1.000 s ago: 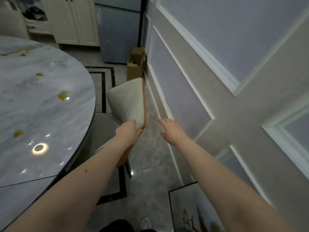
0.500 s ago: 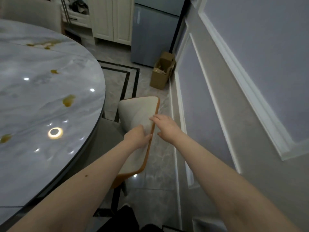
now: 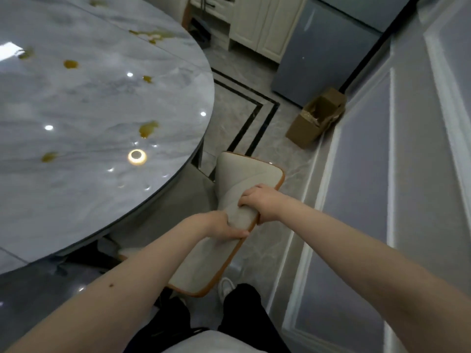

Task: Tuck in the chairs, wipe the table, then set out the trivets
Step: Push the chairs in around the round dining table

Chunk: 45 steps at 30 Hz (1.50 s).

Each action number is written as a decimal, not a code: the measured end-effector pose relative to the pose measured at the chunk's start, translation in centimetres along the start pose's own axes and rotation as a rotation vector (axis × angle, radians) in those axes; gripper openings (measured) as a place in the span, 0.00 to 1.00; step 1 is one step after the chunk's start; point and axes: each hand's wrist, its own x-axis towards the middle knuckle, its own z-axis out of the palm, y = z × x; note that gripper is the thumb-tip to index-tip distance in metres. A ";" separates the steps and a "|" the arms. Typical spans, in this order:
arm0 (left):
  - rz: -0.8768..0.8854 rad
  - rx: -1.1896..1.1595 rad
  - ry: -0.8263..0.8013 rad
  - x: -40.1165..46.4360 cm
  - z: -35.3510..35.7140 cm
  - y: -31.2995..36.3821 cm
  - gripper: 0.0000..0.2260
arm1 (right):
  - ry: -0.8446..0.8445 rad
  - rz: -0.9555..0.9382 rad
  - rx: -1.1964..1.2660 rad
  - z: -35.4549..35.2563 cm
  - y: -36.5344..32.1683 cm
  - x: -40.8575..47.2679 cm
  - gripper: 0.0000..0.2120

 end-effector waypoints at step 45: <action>-0.223 -0.138 0.324 -0.5 4.4 5.4 0.30 | 0.014 -0.408 -0.168 0.5 6.2 1.2 0.17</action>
